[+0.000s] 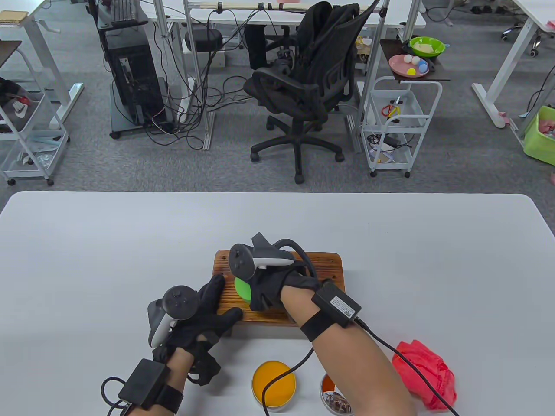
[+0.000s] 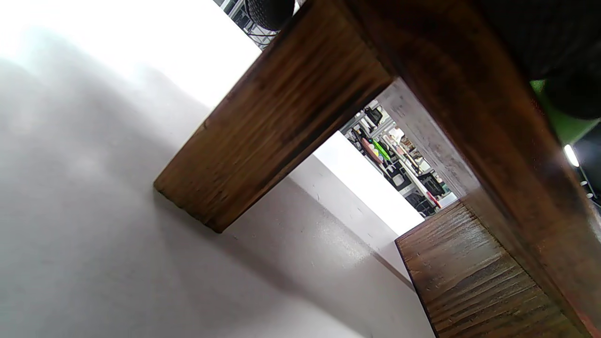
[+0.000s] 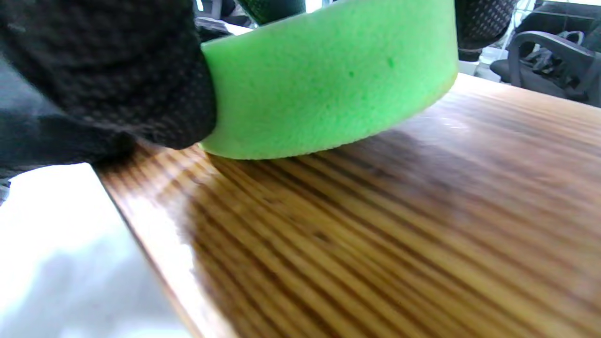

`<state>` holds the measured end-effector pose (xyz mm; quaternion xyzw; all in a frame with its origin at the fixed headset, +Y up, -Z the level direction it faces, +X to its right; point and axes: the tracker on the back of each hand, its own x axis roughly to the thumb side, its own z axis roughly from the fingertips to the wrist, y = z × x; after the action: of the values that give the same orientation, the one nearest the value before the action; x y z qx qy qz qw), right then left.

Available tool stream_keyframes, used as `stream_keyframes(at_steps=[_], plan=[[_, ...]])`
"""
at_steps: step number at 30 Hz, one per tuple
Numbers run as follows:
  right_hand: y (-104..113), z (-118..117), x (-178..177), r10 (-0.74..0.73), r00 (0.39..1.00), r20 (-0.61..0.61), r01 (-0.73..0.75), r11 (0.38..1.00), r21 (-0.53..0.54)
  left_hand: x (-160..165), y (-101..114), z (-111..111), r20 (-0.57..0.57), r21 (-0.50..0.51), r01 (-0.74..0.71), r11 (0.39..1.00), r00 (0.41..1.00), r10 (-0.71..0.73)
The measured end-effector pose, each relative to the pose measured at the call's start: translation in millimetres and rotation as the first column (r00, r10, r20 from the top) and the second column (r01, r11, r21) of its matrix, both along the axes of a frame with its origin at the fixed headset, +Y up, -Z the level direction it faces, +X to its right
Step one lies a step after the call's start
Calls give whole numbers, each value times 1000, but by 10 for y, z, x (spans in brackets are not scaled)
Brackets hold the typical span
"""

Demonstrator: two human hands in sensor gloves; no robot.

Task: Dip and apply wood wax on stool

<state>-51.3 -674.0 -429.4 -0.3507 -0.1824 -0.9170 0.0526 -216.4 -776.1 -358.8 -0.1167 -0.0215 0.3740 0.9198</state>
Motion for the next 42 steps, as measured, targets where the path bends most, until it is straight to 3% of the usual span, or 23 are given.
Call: stream_keyframes(at_steps=[4,6,9,14,20,24,31,38,42], plan=[[-12,54,30,-9,996,-83,8,1000,-11,0,-2,3,-2,-3,-6,1000,1000,6],[-2,-34,75,-27,998,-51,24,998,-57,-1,-3,2,-3,-2,-3,1000,1000,3],[-33,-115,-10,-38,999,-16,37,998,-43,-2,-2,2,-3,-3,-5,1000,1000,5],[-12,10,-107,-23,995,-102,20,999,-26,-6,-2,1,0,-5,-5,1000,1000,5],[4,-114,-51,1,1000,-18,-2,1000,-19,-7,-4,0,0,-5,-7,1000,1000,7],[-21,-22,-154,-28,997,-78,27,999,-21,-7,-4,-1,1,-5,-6,1000,1000,6],[-33,-28,-137,-18,998,-61,17,1000,-13,-8,-2,-4,2,-8,-2,1000,1000,2],[171,-71,202,-132,991,22,133,990,-40,-12,0,2,0,-4,-13,1000,1000,13],[327,19,501,-177,983,52,180,983,-47,-30,14,32,10,-20,-12,1000,1000,12]])
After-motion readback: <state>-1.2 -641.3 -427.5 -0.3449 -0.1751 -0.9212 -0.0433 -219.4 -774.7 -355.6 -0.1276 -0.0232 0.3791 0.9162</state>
